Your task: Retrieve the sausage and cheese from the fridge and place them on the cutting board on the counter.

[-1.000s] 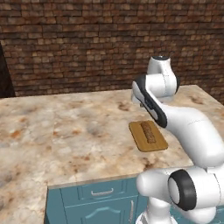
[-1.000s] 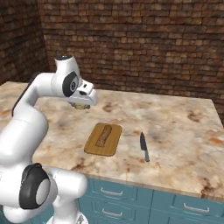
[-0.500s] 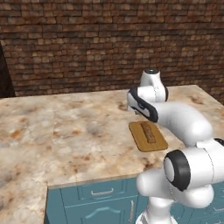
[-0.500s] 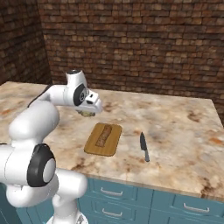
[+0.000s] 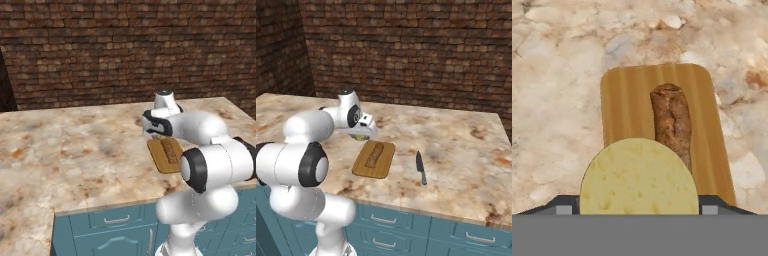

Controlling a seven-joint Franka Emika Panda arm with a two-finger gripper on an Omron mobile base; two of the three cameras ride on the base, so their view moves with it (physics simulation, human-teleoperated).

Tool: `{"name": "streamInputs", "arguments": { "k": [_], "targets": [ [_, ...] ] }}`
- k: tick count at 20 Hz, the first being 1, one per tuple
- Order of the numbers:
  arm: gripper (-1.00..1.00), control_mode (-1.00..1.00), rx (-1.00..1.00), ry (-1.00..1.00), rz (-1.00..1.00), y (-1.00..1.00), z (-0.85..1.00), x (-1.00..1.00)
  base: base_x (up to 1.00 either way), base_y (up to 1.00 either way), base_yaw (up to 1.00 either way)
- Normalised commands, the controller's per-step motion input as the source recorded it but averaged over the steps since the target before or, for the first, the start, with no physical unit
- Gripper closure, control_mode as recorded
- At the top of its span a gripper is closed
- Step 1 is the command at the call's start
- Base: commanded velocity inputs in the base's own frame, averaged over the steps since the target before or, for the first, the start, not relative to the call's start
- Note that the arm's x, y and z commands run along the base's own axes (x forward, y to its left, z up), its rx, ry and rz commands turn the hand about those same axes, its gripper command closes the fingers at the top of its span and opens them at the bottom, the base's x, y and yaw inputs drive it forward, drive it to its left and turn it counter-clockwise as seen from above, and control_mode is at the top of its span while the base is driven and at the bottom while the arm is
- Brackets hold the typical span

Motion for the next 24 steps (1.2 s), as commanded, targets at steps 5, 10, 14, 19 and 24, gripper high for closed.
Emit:
{"name": "streamInputs", "arguments": {
  "k": [5, 10, 14, 19, 24],
  "targets": [
    [1.0, -1.0, -0.01, 0.07, 0.0, -0.08, -0.46, 0.51, 0.0, 0.0, 0.0],
    [1.0, -1.0, 0.0, 0.08, 0.0, -0.05, -0.41, 0.48, 0.0, 0.0, 0.0],
    [1.0, -1.0, 0.0, 0.09, 0.0, 0.0, -0.41, 0.4, 0.0, 0.0, 0.0],
    [1.0, -1.0, 0.0, 0.07, 0.0, -0.02, -0.26, 0.32, 0.0, 0.0, 0.0],
    [-1.0, -1.0, 0.0, 0.01, 0.0, -0.15, -0.24, -0.07, 0.0, 0.0, 0.0]
  ]
}}
